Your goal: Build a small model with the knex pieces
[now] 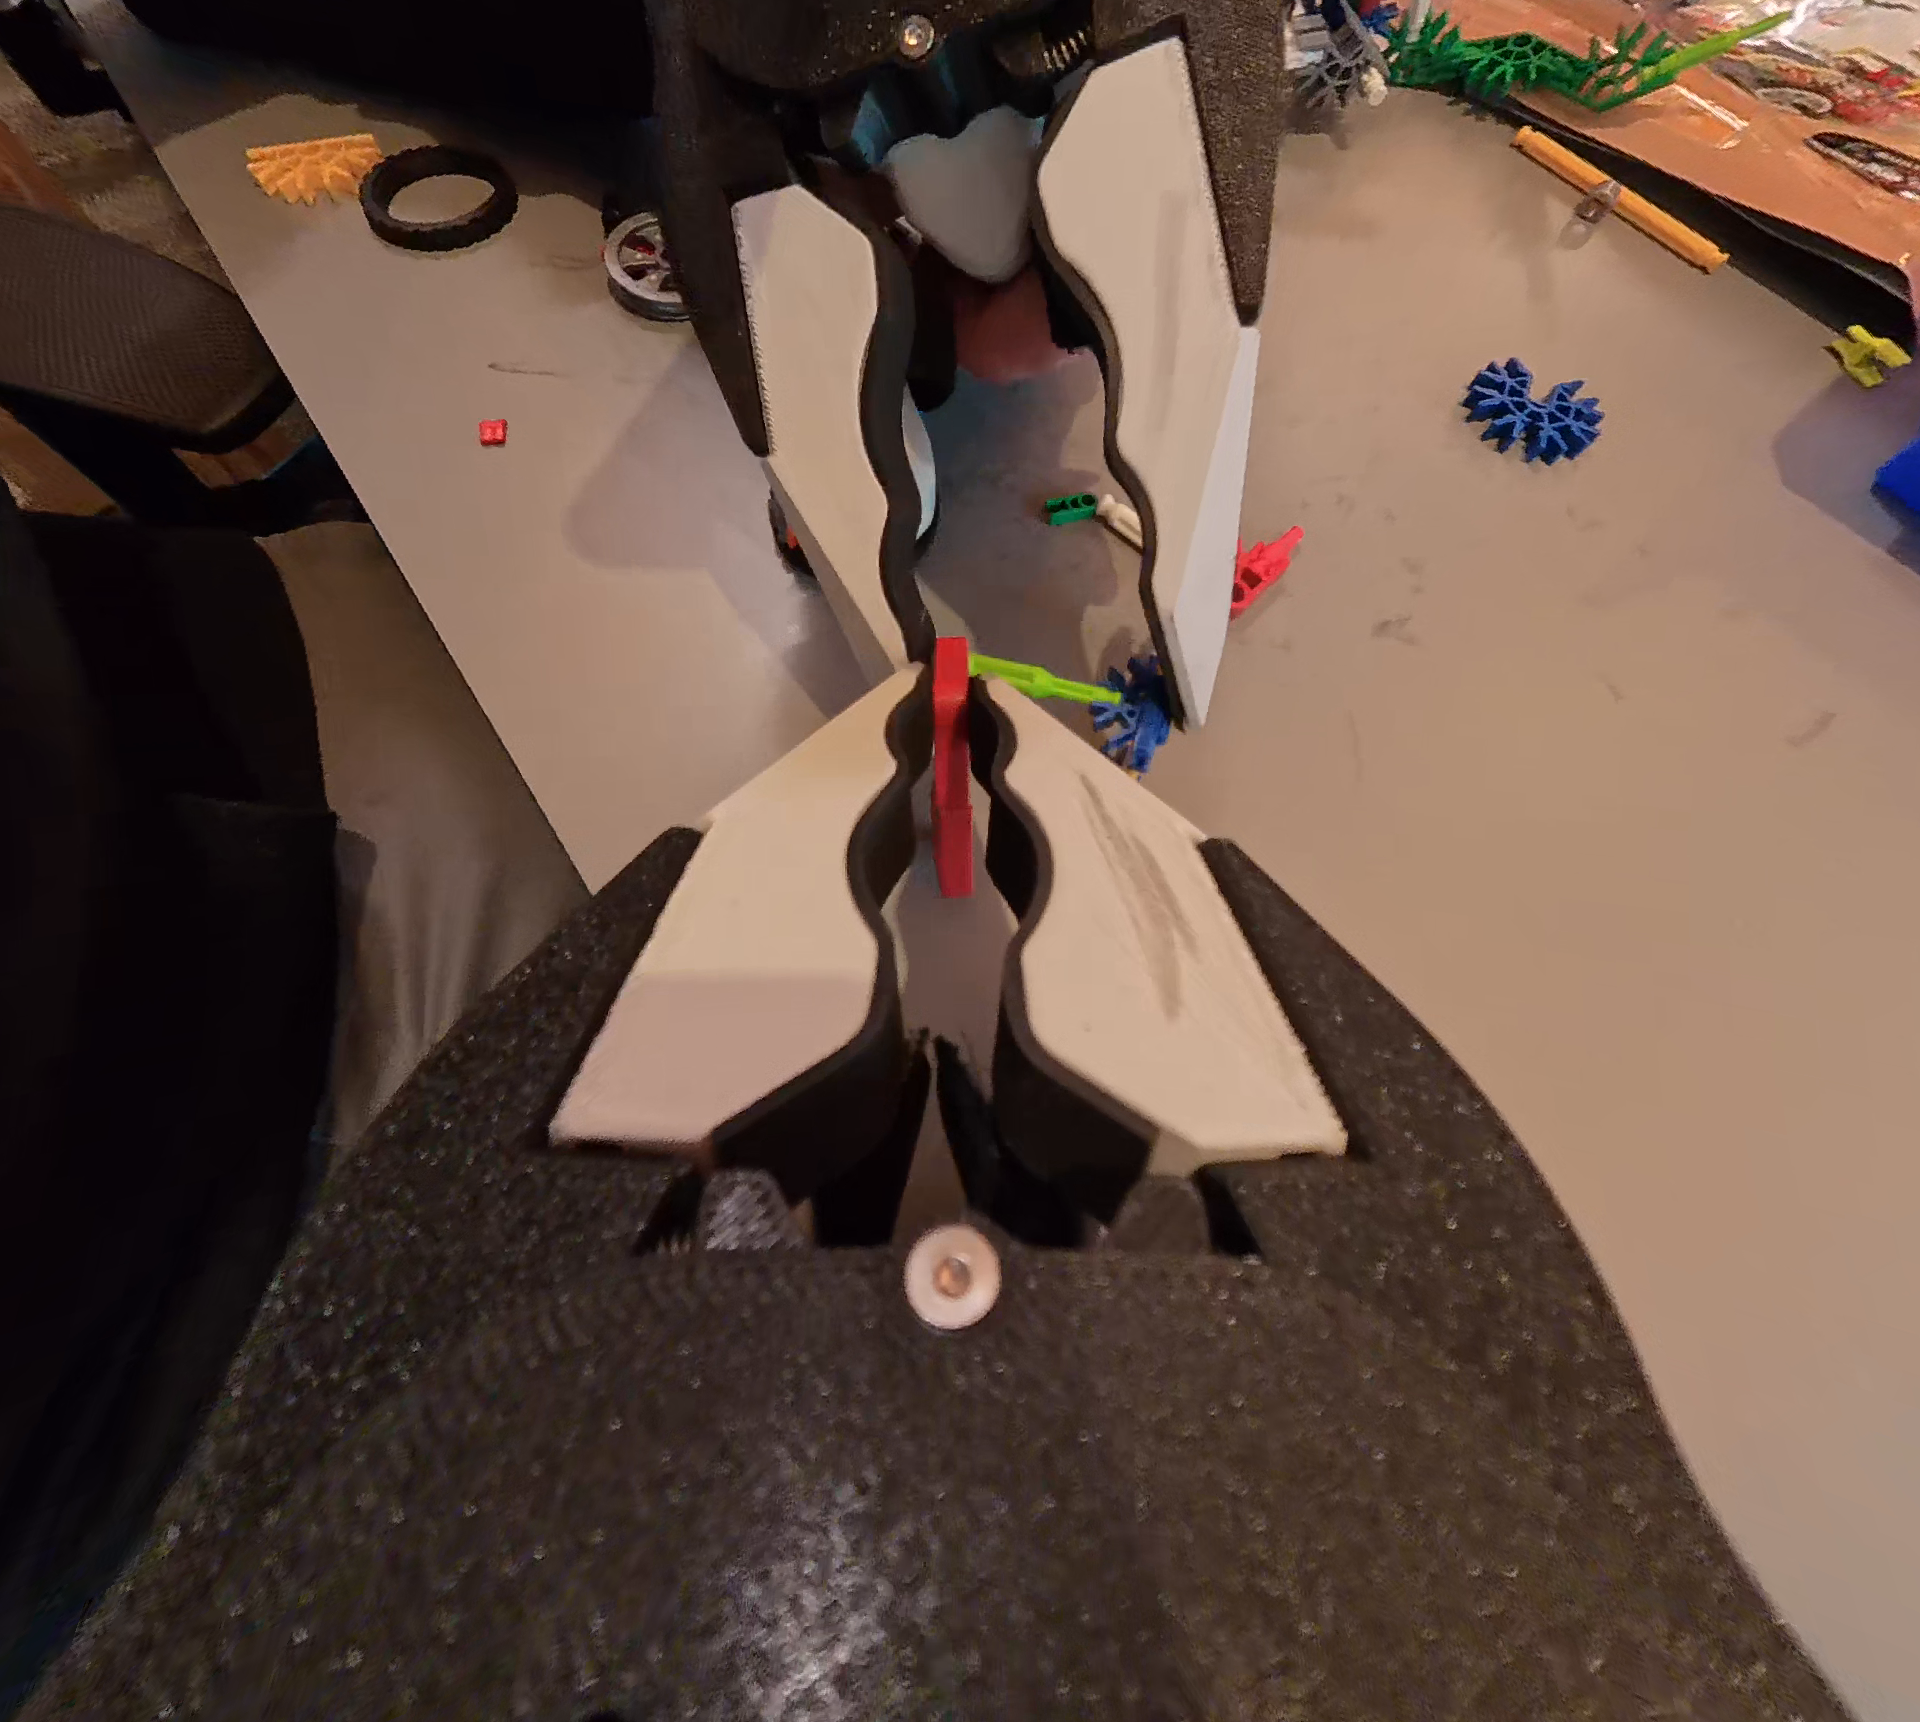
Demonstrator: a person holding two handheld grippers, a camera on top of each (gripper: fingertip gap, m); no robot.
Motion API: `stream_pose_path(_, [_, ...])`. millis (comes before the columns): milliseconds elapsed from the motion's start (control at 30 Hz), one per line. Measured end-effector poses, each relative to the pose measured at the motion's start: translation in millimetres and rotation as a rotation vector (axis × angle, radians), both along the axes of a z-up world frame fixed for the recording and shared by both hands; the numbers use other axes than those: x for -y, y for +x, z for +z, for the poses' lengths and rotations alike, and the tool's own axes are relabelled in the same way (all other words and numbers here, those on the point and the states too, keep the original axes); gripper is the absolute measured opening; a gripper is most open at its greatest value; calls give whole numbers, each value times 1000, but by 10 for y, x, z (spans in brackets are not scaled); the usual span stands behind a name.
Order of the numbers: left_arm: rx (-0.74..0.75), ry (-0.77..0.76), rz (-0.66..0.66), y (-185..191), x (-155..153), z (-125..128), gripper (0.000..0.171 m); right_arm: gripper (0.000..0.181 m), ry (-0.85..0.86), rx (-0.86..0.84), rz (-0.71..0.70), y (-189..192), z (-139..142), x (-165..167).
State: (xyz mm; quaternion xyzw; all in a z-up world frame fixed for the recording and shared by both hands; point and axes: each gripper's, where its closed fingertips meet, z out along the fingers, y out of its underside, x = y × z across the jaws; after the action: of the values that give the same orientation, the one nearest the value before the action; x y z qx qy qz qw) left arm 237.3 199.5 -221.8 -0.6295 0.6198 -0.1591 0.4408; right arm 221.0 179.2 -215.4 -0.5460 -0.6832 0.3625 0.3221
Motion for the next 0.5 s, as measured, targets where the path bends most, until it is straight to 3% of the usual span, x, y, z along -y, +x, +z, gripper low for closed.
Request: stream_pose_path(500, [-16, 30, 163, -169, -17, 85, 53, 4, -22, -36, -63, 42, 13, -78])
